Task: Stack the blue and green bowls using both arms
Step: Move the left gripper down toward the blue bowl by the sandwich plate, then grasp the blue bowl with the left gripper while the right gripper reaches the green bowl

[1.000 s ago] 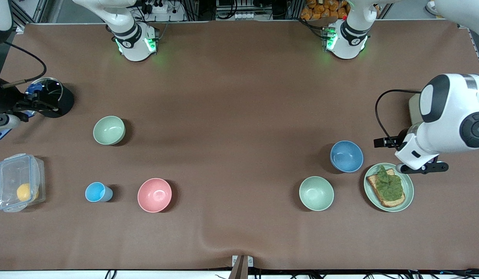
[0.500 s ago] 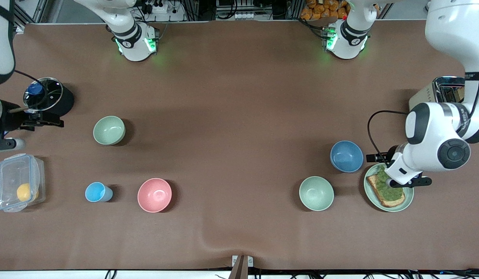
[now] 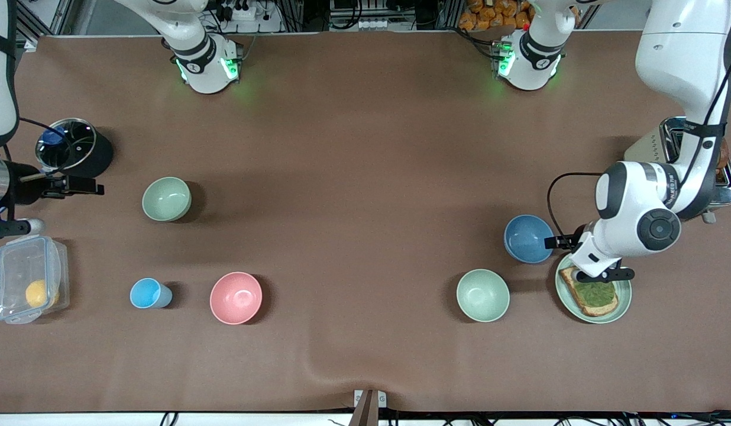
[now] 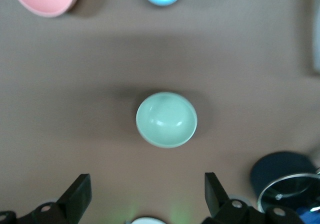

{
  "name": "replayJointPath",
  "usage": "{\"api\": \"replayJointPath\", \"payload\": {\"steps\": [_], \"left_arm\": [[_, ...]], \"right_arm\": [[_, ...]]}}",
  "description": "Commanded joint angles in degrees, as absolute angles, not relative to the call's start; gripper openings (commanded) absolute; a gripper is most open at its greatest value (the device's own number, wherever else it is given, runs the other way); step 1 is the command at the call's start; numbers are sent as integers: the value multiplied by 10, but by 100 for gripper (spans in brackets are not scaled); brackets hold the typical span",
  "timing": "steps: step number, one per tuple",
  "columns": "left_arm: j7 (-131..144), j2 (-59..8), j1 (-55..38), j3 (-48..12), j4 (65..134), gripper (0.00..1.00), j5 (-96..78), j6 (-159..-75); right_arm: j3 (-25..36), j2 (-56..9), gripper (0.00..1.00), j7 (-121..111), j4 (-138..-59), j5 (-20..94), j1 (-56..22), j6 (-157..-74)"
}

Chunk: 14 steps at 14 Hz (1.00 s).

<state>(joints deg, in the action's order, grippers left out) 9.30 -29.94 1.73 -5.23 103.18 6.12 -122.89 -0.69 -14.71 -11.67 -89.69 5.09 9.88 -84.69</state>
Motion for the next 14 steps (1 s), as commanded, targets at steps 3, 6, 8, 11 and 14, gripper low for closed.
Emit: {"api": "replayJointPath", "payload": {"steps": [3,6,8,11,14], "left_arm": [[113,-273,18,-57,1085,100,64,-1259],[113,-284,16,-57,1091,100,64,-1259],[114,-291,15,-57,1091,100,64,-1273],[127,-304,7,-57,1090,100,65,-1295],[128,-307,1,-57,1089,65,65,-1300]], "right_arm": [[-11,-135,100,-87,-935,60,119,-858],[-11,-90,100,-96,-1045,58,120,-966],[-12,-75,100,-122,-1108,58,120,-1017],[-11,-65,100,-172,-1165,58,133,-1077],[-11,-70,100,-198,-1194,58,144,-1104]]}}
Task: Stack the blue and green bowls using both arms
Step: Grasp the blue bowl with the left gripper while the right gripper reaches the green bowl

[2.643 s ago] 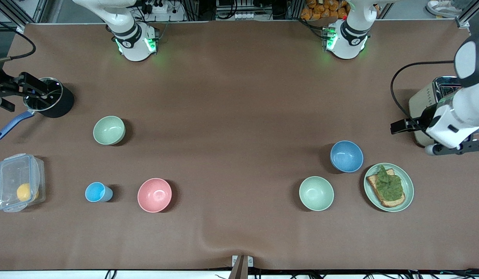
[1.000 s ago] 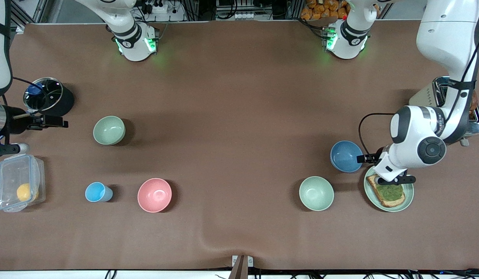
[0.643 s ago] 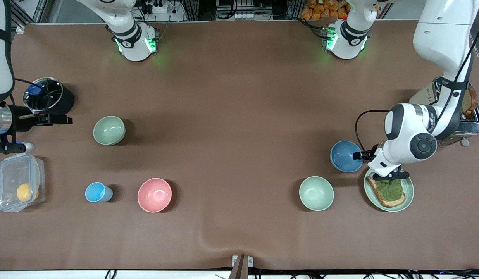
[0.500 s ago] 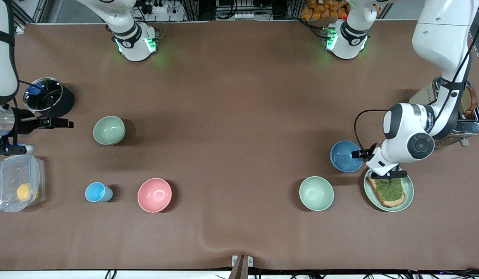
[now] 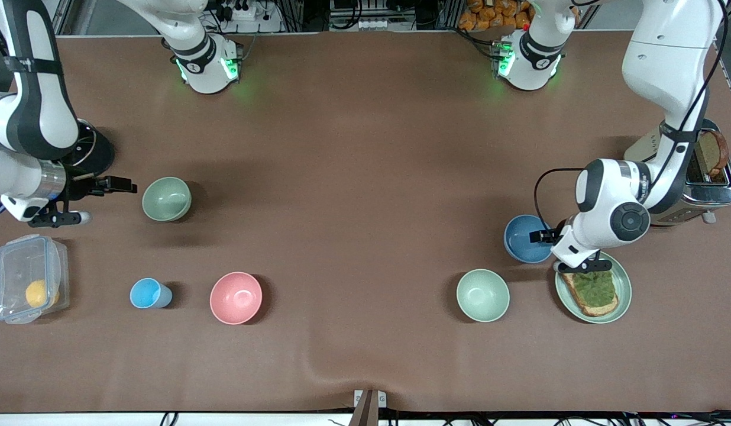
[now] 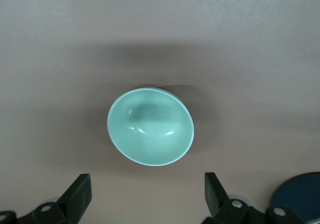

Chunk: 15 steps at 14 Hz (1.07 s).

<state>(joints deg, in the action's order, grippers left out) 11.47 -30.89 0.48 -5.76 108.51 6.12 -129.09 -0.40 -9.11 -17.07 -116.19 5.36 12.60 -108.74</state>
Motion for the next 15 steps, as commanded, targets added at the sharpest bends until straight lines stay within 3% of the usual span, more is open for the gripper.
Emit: {"api": "replayJointPath", "payload": {"steps": [1,3,4,15], "left_arm": [[129,-306,1,-57,1089,34,64,-1300],[158,-307,0,-57,1089,4,65,-1300],[171,-307,-7,-57,1089,0,65,-1300],[169,-263,13,-57,1069,0,66,-1292]], "right_arm": [[-11,-71,100,-198,-1194,58,147,-1106],[-11,-80,100,-202,-1195,58,159,-1110],[-11,-86,100,-205,-1195,58,152,-1126],[-13,-177,100,-250,-1231,63,159,-1266]]}}
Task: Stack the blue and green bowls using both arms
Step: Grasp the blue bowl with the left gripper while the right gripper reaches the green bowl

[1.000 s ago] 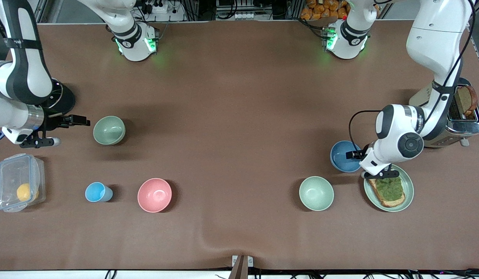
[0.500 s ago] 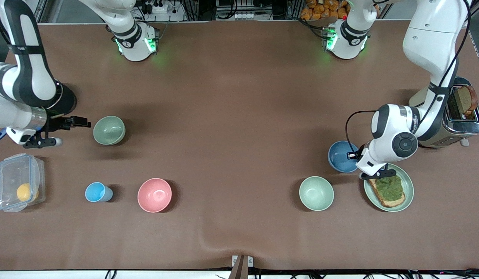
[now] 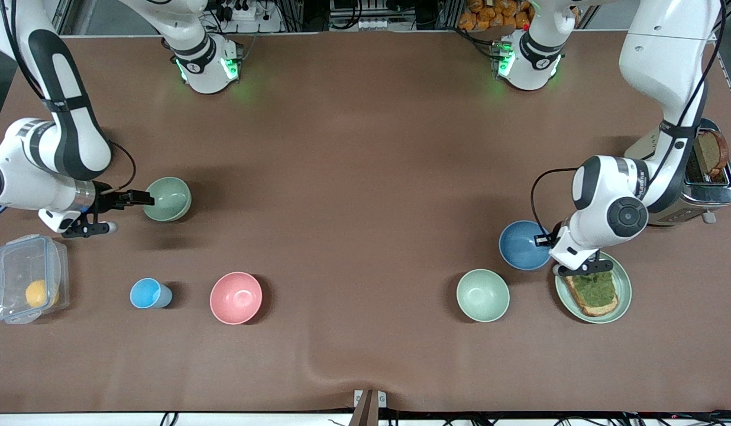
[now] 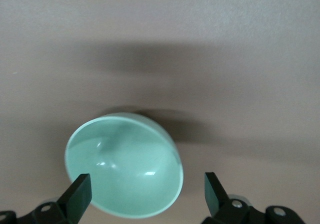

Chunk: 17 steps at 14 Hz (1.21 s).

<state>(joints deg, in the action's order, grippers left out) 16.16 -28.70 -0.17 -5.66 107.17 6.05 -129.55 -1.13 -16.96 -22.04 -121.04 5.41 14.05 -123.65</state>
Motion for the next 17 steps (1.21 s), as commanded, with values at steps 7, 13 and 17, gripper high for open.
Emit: {"api": "replayJointPath", "payload": {"steps": [7,13,17], "left_arm": [[172,-214,15,-55,1060,0,29,-1265],[164,-202,32,-57,1053,0,26,-1247],[163,-208,39,-75,1036,0,11,-1249]], "right_arm": [[-15,-189,55,-267,-1271,64,160,-1318],[-15,-189,0,-304,-1273,70,170,-1323],[-16,-179,0,-330,-1266,88,172,-1307]]}}
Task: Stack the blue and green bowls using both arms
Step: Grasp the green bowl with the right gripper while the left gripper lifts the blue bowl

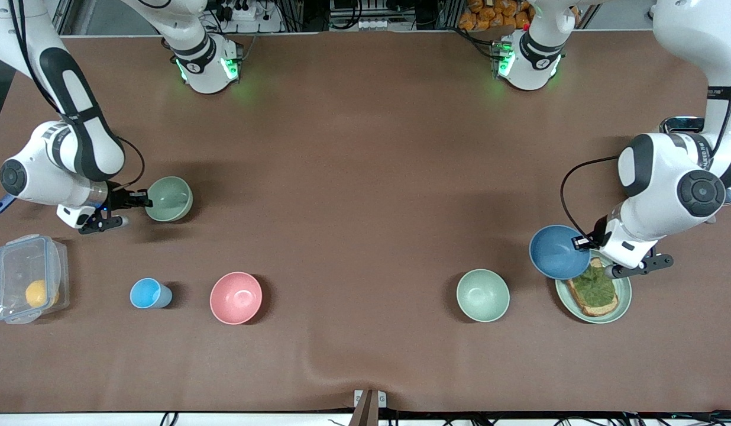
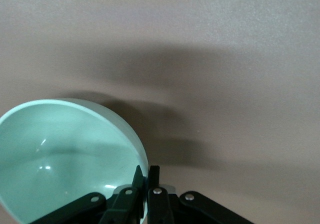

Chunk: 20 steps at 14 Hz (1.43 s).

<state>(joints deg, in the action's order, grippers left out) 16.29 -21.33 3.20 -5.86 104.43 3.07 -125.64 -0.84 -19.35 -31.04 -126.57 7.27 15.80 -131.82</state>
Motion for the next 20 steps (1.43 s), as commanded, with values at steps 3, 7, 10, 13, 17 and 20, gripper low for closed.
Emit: {"api": "replayJointPath", "payload": {"steps": [3,7,10,13,17,20], "left_arm": [[160,-221,28,-86,1008,0,-11,-1252],[159,-236,28,-92,986,0,-25,-1252],[161,-236,30,-93,986,0,-26,-1252],[159,-236,35,-93,982,0,-54,-1252],[163,-236,22,-104,982,0,-93,-1252],[188,-229,21,-120,983,0,-95,-1246]], "right_arm": [[-16,-164,0,-330,-1265,138,165,-1264],[-18,-142,0,-286,-1265,141,135,-1231],[-21,-106,0,-154,-1265,152,56,-1207],[-20,-86,0,-18,-1265,152,-23,-1207],[-20,-76,0,188,-1266,152,-118,-1213],[-20,-84,0,352,-1266,152,-197,-1260]]}}
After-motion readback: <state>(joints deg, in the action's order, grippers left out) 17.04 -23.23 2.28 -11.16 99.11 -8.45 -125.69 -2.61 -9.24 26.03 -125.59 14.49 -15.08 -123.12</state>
